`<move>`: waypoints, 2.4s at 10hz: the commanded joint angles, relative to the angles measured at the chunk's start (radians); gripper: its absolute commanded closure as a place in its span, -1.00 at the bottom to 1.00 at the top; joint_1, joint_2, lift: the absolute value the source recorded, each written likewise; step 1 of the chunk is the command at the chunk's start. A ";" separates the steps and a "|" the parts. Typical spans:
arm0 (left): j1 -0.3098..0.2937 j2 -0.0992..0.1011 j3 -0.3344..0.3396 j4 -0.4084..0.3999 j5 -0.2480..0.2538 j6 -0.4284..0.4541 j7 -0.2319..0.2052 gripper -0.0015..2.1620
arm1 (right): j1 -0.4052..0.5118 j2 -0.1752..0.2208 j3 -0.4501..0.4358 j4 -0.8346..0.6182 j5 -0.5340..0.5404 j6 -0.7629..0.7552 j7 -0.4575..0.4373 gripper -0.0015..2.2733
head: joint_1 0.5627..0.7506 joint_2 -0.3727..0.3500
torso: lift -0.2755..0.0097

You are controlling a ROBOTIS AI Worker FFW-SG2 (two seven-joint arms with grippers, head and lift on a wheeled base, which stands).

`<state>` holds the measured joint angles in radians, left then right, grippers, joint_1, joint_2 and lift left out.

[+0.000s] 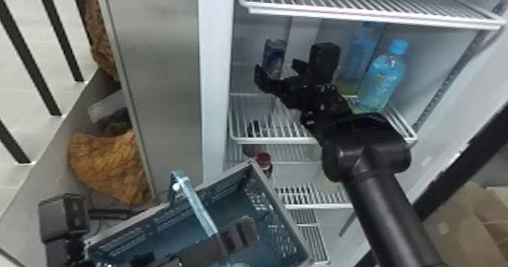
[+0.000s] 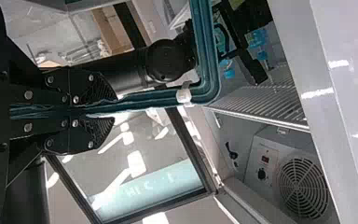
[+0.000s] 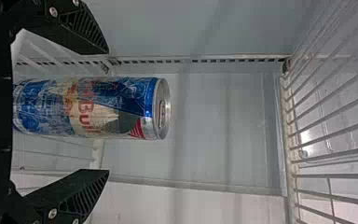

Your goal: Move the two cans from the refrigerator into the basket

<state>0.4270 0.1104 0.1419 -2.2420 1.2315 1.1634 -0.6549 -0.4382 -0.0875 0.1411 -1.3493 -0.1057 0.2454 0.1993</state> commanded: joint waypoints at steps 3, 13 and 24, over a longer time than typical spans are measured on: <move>0.000 0.000 0.002 0.000 0.001 -0.003 0.000 0.11 | -0.028 0.000 0.006 0.037 -0.010 0.007 0.000 -0.30 | 0.03 -0.37 | 0.69; -0.002 0.008 -0.008 0.000 0.001 0.000 0.000 0.11 | 0.151 -0.035 -0.002 -0.250 -0.020 0.027 -0.012 0.04 | 0.10 -0.38 | 0.69; -0.010 0.006 -0.016 0.007 -0.001 0.000 0.000 0.11 | 0.630 -0.087 -0.083 -0.966 -0.154 0.233 -0.011 0.04 | 0.41 -0.48 | 0.69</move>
<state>0.4171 0.1169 0.1253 -2.2346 1.2304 1.1633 -0.6549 0.1688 -0.1708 0.0576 -2.2813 -0.2525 0.4694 0.1887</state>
